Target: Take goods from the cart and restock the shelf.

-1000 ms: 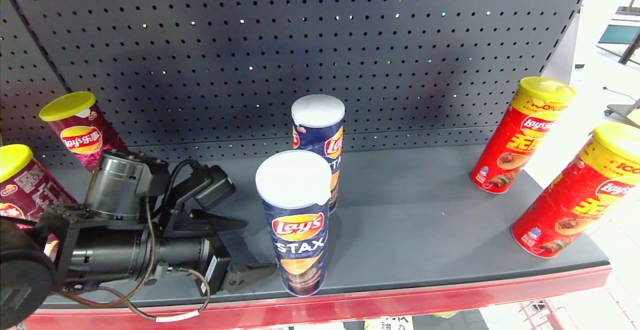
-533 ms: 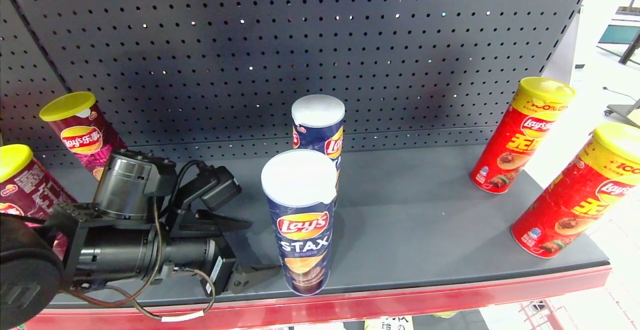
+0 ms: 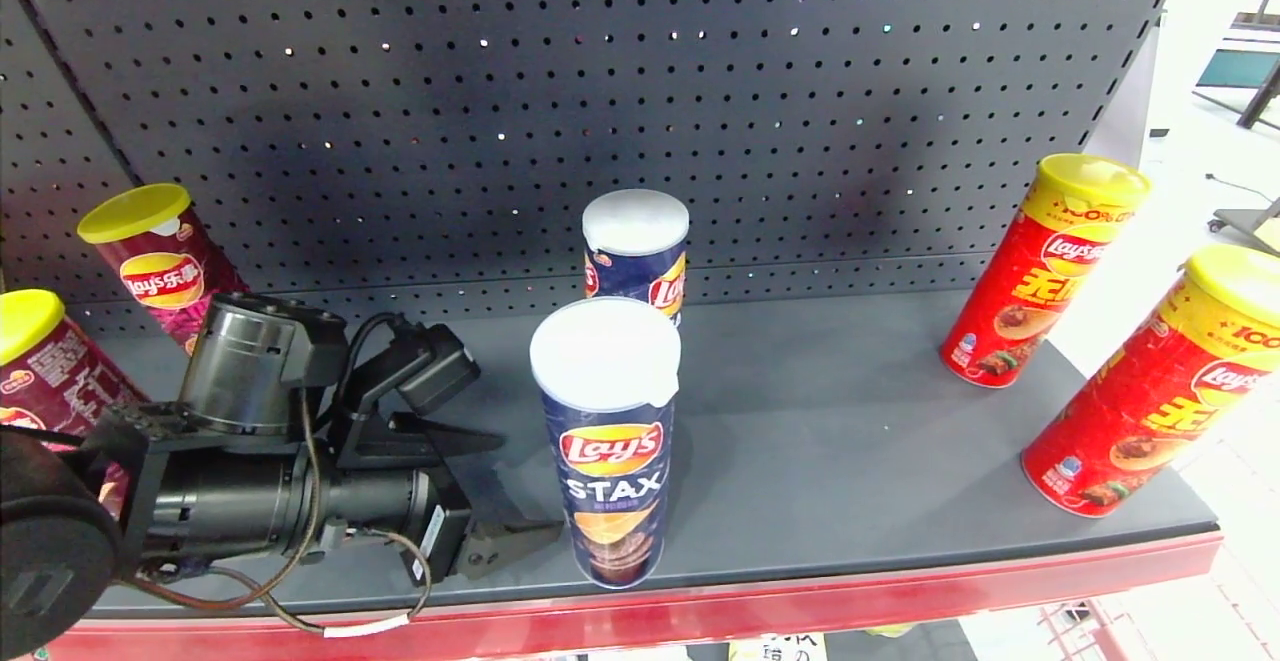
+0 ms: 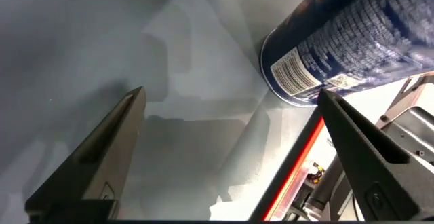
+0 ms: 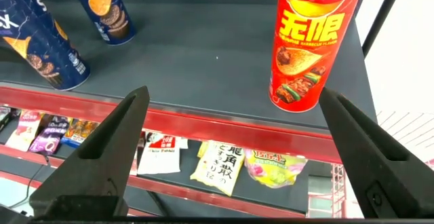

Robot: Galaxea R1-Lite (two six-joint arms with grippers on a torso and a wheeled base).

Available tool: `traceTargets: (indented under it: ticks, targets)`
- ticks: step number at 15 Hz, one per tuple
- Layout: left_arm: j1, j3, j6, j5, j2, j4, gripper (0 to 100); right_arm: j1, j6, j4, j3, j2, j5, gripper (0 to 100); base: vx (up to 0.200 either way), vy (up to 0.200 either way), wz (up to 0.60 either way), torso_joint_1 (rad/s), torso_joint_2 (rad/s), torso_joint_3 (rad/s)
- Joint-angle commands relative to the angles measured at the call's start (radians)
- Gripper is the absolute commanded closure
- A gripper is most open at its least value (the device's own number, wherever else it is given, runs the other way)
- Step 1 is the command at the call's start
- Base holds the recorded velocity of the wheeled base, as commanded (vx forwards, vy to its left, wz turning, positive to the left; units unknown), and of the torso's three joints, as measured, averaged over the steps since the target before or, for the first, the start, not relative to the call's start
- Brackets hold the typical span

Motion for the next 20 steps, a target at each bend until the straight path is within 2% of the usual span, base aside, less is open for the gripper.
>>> traceTargets:
  ticks: [1,4,5,7,8,10,11,13,14,15,16,17,18,19,20]
  targets:
    - [0.054,0.061,-0.003,0.006,-0.121,0.0,0,0.0,-0.005,0.0,0.014,-0.016,0.001,0,0.0,0.0,0.0,0.0,0.0,0.0]
    - [0.105,0.149,-0.015,0.008,-0.314,0.003,0,0.002,-0.008,0.027,0.063,-0.085,0.001,0,0.0,0.0,0.0,0.0,0.0,0.0]
    - [0.106,0.207,-0.06,0.013,-0.449,0.008,0,0.002,-0.027,0.076,0.072,-0.134,-0.001,0,0.0,0.0,0.0,0.0,0.0,0.0]
    - [0.106,0.273,-0.073,0.02,-0.615,0.034,0,0.0,-0.047,0.138,0.067,-0.174,-0.002,0,0.0,0.0,0.0,0.0,0.0,0.0]
    - [0.113,0.302,-0.08,0.052,-0.793,0.133,0,-0.006,-0.057,0.168,0.07,-0.193,-0.012,0,0.0,0.0,0.0,0.0,0.0,0.0]
    - [0.162,0.293,-0.155,0.183,-1.069,0.35,0,-0.018,-0.062,0.17,0.072,-0.197,-0.065,0,0.0,0.0,0.0,0.0,0.0,0.0]
    - [0.179,0.291,-0.158,0.246,-1.222,0.469,0,-0.018,-0.062,0.171,0.07,-0.2,-0.09,0,0.0,0.0,0.0,0.0,0.0,0.0]
    - [0.179,0.291,-0.158,0.246,-1.222,0.469,0,-0.018,-0.062,0.171,0.07,-0.2,-0.09,0,0.0,0.0,0.0,0.0,0.0,0.0]
    - [0.218,0.191,-0.248,0.534,-1.46,0.781,0,-0.024,-0.062,0.174,0.084,-0.214,-0.205,0,0.0,0.0,0.0,0.0,0.0,0.0]
    - [0.225,0.191,-0.288,0.559,-1.449,0.775,0,-0.026,-0.062,0.178,0.1,-0.222,-0.223,0,0.0,0.0,0.0,0.0,0.0,0.0]
    - [0.255,0.204,-0.297,0.569,-1.46,0.796,0,-0.032,-0.062,0.179,0.12,-0.229,-0.236,0,0.0,0.0,0.0,0.0,0.0,0.0]
    - [0.269,0.219,-0.34,0.591,-1.459,0.817,0,-0.047,-0.062,0.178,0.144,-0.243,-0.242,0,0.0,0.0,0.0,0.0,0.0,0.0]
    - [0.304,0.238,-0.368,0.595,-1.445,0.827,0,-0.066,-0.062,0.179,0.159,-0.252,-0.242,0,0.0,0.0,0.0,0.0,0.0,0.0]
    - [0.38,0.274,-0.368,0.597,-1.423,0.827,0,-0.079,-0.062,0.178,0.175,-0.258,-0.242,0,0.0,0.0,0.0,0.0,0.0,0.0]
    - [0.427,0.28,-0.368,0.595,-1.396,0.827,0,-0.085,-0.062,0.178,0.181,-0.258,-0.242,0,0.0,0.0,0.0,0.0,0.0,0.0]
